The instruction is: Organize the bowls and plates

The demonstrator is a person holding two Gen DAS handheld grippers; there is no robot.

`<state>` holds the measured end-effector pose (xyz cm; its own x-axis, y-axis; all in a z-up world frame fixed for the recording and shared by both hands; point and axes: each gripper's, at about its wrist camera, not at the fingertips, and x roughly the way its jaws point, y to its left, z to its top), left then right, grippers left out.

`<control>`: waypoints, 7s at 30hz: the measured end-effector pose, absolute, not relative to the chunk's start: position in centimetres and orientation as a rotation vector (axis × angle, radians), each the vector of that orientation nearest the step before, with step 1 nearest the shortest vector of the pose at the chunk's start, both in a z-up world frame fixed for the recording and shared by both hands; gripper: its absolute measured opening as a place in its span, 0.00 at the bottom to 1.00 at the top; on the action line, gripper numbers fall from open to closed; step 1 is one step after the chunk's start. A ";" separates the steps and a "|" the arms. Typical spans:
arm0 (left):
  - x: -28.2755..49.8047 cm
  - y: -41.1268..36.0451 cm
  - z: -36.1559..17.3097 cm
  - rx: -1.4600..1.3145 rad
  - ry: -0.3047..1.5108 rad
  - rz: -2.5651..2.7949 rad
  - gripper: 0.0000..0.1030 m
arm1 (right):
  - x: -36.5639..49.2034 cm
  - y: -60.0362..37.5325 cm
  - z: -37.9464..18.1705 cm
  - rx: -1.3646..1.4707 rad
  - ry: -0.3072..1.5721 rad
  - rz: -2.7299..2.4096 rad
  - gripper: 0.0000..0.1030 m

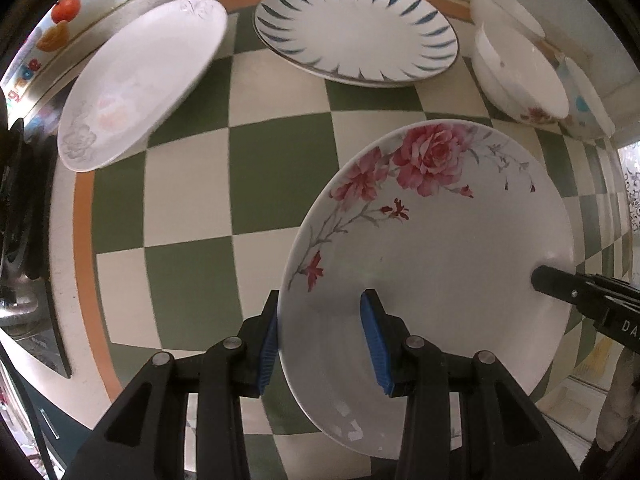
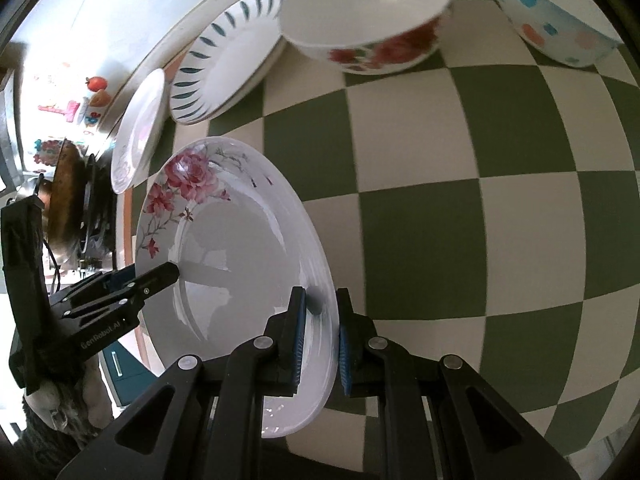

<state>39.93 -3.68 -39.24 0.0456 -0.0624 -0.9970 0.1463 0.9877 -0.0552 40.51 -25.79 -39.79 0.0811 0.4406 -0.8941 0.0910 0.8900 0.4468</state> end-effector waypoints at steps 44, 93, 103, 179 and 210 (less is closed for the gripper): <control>49.8 17.0 -36.1 -0.388 1.382 0.293 0.36 | 58.6 -8.8 -32.4 0.214 1.346 0.585 0.63; 45.2 7.7 -27.6 -0.169 1.246 -0.073 0.21 | 54.1 -16.3 -28.8 0.367 1.255 0.412 0.10; 41.8 3.1 -30.0 -0.086 1.317 -0.197 0.21 | 44.0 -22.1 -30.3 0.456 1.246 0.269 0.10; 60.0 2.1 -38.5 -0.244 1.566 0.034 0.22 | 66.7 -25.0 -36.4 0.343 1.515 0.310 0.39; 58.0 -0.2 -33.5 -0.173 1.489 -0.098 0.14 | 65.1 -22.3 -35.7 0.238 1.538 0.337 0.13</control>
